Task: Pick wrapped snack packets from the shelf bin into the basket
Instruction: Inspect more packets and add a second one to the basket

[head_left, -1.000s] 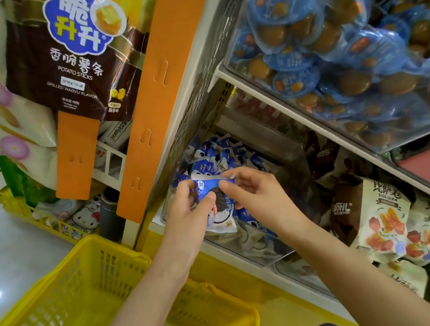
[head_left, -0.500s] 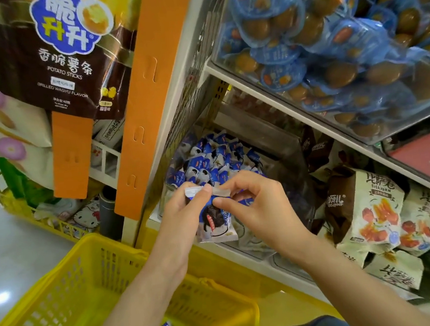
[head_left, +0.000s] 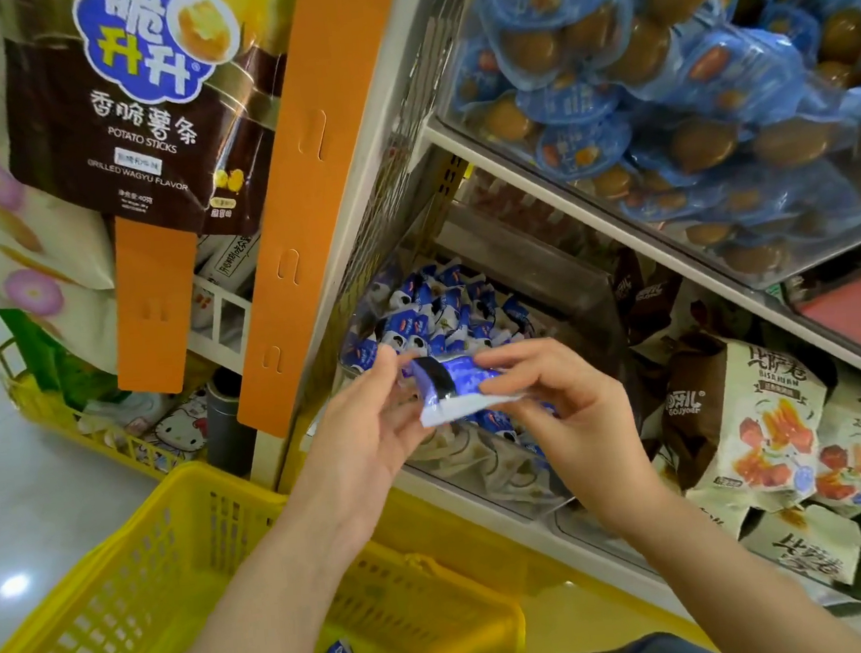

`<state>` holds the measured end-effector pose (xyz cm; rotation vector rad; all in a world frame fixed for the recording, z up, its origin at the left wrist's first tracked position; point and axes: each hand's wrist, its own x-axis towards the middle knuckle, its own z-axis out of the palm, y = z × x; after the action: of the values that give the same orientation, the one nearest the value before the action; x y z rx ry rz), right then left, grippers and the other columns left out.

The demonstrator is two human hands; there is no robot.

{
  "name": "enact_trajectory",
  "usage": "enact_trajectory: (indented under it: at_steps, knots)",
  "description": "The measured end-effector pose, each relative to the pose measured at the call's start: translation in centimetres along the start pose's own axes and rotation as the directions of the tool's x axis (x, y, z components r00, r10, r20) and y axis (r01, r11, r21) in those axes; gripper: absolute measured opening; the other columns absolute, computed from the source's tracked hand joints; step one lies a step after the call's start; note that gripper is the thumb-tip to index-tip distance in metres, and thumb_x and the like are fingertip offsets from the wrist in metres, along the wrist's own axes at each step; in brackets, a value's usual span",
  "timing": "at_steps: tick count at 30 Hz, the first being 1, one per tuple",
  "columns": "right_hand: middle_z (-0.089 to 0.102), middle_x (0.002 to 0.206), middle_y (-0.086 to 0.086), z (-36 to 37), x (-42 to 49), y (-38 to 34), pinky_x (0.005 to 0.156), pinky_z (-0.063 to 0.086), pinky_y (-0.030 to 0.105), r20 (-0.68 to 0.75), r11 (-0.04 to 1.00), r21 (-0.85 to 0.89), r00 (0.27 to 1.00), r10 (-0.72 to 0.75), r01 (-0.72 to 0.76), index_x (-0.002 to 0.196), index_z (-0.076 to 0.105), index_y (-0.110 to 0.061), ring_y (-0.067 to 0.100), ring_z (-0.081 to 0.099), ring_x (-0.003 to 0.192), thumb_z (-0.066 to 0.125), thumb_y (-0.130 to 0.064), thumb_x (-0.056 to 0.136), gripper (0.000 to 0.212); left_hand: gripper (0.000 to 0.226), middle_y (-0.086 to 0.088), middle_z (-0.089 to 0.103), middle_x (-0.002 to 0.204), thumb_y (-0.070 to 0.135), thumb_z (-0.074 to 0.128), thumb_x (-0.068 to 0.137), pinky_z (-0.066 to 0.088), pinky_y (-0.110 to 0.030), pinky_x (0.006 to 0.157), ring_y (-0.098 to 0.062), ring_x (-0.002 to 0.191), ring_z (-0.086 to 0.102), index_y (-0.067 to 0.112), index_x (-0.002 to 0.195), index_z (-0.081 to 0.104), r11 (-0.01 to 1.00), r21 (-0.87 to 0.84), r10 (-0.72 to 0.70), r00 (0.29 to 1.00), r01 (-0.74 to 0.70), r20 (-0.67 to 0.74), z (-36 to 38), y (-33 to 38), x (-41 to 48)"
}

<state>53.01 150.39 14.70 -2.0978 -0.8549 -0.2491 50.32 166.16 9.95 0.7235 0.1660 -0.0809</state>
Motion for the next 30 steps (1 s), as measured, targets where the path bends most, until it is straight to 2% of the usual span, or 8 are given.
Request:
enact_trajectory:
  at_steps: [5,10,13,17,20,22,26,30]
  knots:
    - [0.054,0.118,-0.005,-0.5,-1.0,0.6,0.094,0.047,0.020,0.181,0.965,-0.213,0.977,-0.112,0.150,0.093,0.071,-0.014,0.007,0.048,0.120,0.066,-0.010,0.079,0.015,0.040,-0.006,0.072,0.100,0.015,0.061,0.074,0.057,-0.024,0.066,-0.014,0.091,0.069,0.017,0.113,0.057,0.995,-0.100,0.020,1.000,-0.022,-0.018,-0.2,0.4,0.2]
    - [0.053,0.116,-0.020,0.0,-1.3,0.2,0.096,0.044,0.020,0.142,0.985,-0.113,0.979,0.145,-0.129,0.110,0.055,-0.037,0.001,0.050,0.116,0.063,-0.050,0.074,0.039,0.030,0.001,0.072,0.099,0.002,0.059,0.081,0.057,-0.024,0.069,-0.012,0.094,0.068,0.018,0.106,0.060,0.987,0.036,0.158,0.987,-0.158,-0.014,-0.2,0.0,0.3]
    - [0.055,0.109,-0.023,1.2,-1.3,-0.3,0.091,0.047,0.019,0.065,0.966,-0.068,0.965,0.254,-0.250,0.109,0.051,-0.041,-0.002,0.054,0.108,0.056,-0.061,0.071,0.043,0.033,0.001,0.070,0.100,0.011,0.068,0.071,0.054,-0.020,0.072,-0.009,0.096,0.066,0.016,0.103,0.060,0.943,0.195,0.275,0.961,-0.269,-0.004,0.0,-0.7,0.1]
    - [0.061,0.101,-0.020,3.0,-1.1,-0.7,0.078,0.051,0.014,0.030,0.950,0.031,0.950,0.310,-0.311,0.103,0.052,-0.038,-0.003,0.060,0.096,0.060,-0.055,0.071,0.037,0.043,0.007,0.067,0.098,0.030,0.070,0.059,0.053,-0.021,0.072,-0.007,0.095,0.064,0.025,0.101,0.060,0.890,0.309,0.362,0.932,-0.337,-0.027,0.2,-1.0,-0.3]
    - [0.065,0.097,-0.020,3.7,-0.9,-0.7,0.075,0.051,0.012,0.051,0.938,0.102,0.943,0.327,-0.331,0.101,0.057,-0.035,-0.004,0.064,0.090,0.059,-0.042,0.081,0.021,0.038,0.013,0.067,0.094,0.025,0.073,0.064,0.051,-0.012,0.065,-0.001,0.091,0.065,0.029,0.099,0.060,0.864,0.352,0.398,0.916,-0.361,-0.039,0.0,-0.7,-0.2]
    - [0.068,0.091,-0.016,3.7,-0.8,-0.6,0.075,0.054,0.019,0.046,0.934,0.101,0.940,0.338,-0.341,0.099,0.059,-0.034,0.001,0.065,0.085,0.057,-0.031,0.089,0.010,0.034,0.013,0.066,0.093,0.013,0.074,0.071,0.049,-0.008,0.063,0.004,0.089,0.064,0.030,0.097,0.059,0.817,0.430,0.441,0.897,-0.384,-0.036,-0.1,-0.7,-0.1]
    - [0.065,0.076,0.001,3.5,-0.8,-0.5,0.069,0.053,0.049,0.013,0.942,0.005,0.942,0.337,-0.337,0.099,0.062,-0.026,0.024,0.061,0.071,0.048,-0.027,0.094,0.015,0.036,0.019,0.060,0.096,0.010,0.070,0.078,0.045,-0.003,0.062,0.011,0.088,0.060,0.036,0.096,0.055,0.728,0.555,0.482,0.876,-0.403,0.004,0.0,-1.0,-0.1]
    - [0.065,0.080,0.002,3.2,-0.3,-0.4,0.069,0.056,0.044,0.037,0.912,0.055,0.914,0.405,-0.406,0.097,0.064,-0.026,0.026,0.062,0.076,0.046,-0.029,0.095,0.018,0.033,0.018,0.059,0.105,0.021,0.067,0.081,0.050,-0.008,0.064,0.009,0.085,0.061,0.039,0.105,0.053,0.763,0.562,0.377,0.926,-0.319,0.013,-0.3,-0.7,0.2]
